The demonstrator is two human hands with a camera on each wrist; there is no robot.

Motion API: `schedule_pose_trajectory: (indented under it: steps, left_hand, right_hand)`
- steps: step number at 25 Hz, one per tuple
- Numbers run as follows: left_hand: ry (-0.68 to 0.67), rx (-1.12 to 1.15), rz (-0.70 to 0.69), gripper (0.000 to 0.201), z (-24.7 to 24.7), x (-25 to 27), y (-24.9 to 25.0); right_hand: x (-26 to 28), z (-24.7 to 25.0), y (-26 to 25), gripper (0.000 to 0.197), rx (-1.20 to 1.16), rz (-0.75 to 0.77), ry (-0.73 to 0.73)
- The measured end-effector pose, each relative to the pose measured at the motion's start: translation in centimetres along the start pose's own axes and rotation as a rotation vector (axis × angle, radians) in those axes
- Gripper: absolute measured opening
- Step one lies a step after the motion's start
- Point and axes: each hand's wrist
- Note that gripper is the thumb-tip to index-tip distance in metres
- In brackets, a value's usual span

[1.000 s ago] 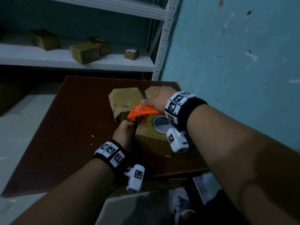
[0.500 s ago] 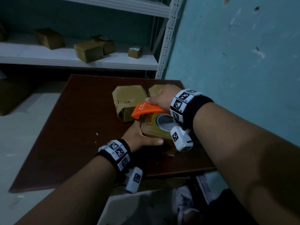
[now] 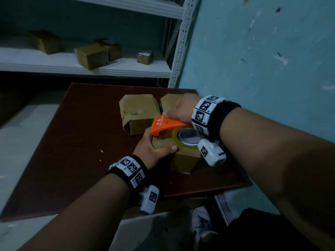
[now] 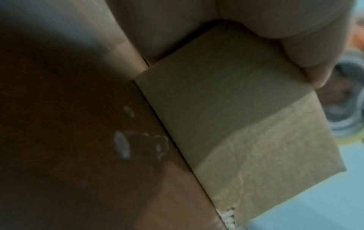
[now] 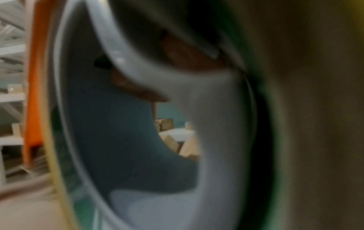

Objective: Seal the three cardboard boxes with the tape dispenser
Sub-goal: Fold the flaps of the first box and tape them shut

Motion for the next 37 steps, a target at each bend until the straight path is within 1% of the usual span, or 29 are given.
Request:
schedule_pose_trajectory:
  steps: [2, 4, 6, 8, 11, 14, 16, 20, 22, 23, 24, 25, 26, 27, 30, 33, 35, 37]
  left_hand:
    - [0.002, -0.013, 0.007, 0.087, 0.1, 0.0, 0.1]
    - [-0.011, -0.016, 0.008, 0.087, 0.2, 0.1, 0.3]
    - [-0.026, -0.012, 0.020, 0.091, 0.2, 0.2, 0.3]
    - [-0.028, -0.022, 0.018, 0.097, 0.2, 0.3, 0.5]
    - [-0.013, -0.039, 0.014, 0.100, 0.1, 0.5, 0.8]
    - [-0.011, -0.058, 0.017, 0.097, 0.1, 0.7, 1.1]
    - [-0.029, -0.054, 0.029, 0.097, 0.2, 0.8, 1.4]
    - [-0.072, -0.052, 0.059, 0.106, 0.5, 1.2, 2.3]
    - [-0.099, -0.070, 0.104, 0.113, 0.9, 0.6, 2.5]
    - [-0.103, -0.072, 0.151, 0.111, 1.2, 0.3, 3.0]
    - [-0.089, -0.038, 0.225, 0.109, 1.4, -0.2, 3.8]
    - [-0.066, 0.000, 0.313, 0.112, 1.3, -0.6, 4.6]
    - [-0.038, 0.007, 0.369, 0.113, 1.0, -1.0, 5.4]
    - [-0.013, -0.052, 0.368, 0.108, 0.6, -1.3, 6.3]
    - [0.074, -0.313, 0.272, 0.076, -0.4, -2.1, 6.7]
    - [0.045, -0.385, 0.317, 0.054, -0.4, -3.0, 5.8]
    - [0.070, -0.411, 0.354, 0.046, -0.5, -2.9, 6.2]
    - [0.096, -0.433, 0.362, 0.048, -0.8, -2.6, 6.6]
  right_hand:
    - [1.4, 0.7, 0.8, 0.046, 0.022, 0.020, 0.007]
    - [1.8, -0.1, 2.5, 0.048, 0.000, -0.034, -0.007]
    - [1.8, -1.3, 3.8, 0.054, -0.074, -0.119, -0.002]
    - [1.9, -1.9, 4.9, 0.059, -0.091, -0.135, 0.016]
    - [2.8, -2.3, 6.6, 0.064, -0.145, -0.146, 0.037]
    - [3.9, -3.2, 7.9, 0.061, -0.193, -0.191, 0.047]
    - [4.4, -3.8, 8.1, 0.057, -0.195, -0.192, 0.048]
    - [4.1, -4.3, 8.0, 0.057, -0.211, -0.194, 0.083]
    - [4.0, -4.4, 8.0, 0.057, -0.225, -0.202, 0.086]
    - [3.9, -4.5, 8.1, 0.057, -0.230, -0.205, 0.089]
    - [3.9, -4.6, 8.1, 0.056, -0.238, -0.204, 0.095]
    - [3.9, -4.7, 8.2, 0.056, -0.250, -0.201, 0.101]
    - [3.9, -4.9, 8.1, 0.055, -0.269, -0.198, 0.109]
    - [3.9, -5.0, 8.1, 0.055, -0.284, -0.195, 0.117]
    - [3.6, -5.2, 7.4, 0.057, -0.259, -0.171, 0.132]
    - [3.4, -5.1, 7.2, 0.057, -0.235, -0.157, 0.134]
    - [3.4, -5.1, 7.4, 0.057, -0.244, -0.155, 0.113]
    - [3.6, -5.2, 7.8, 0.054, -0.235, -0.146, 0.080]
Point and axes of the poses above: each hand's wrist, its own x-axis away from the middle knuckle, its own z-axis out of the back of the hand, y = z × x, and after that the axes turned 8 degrees about y, right-handed
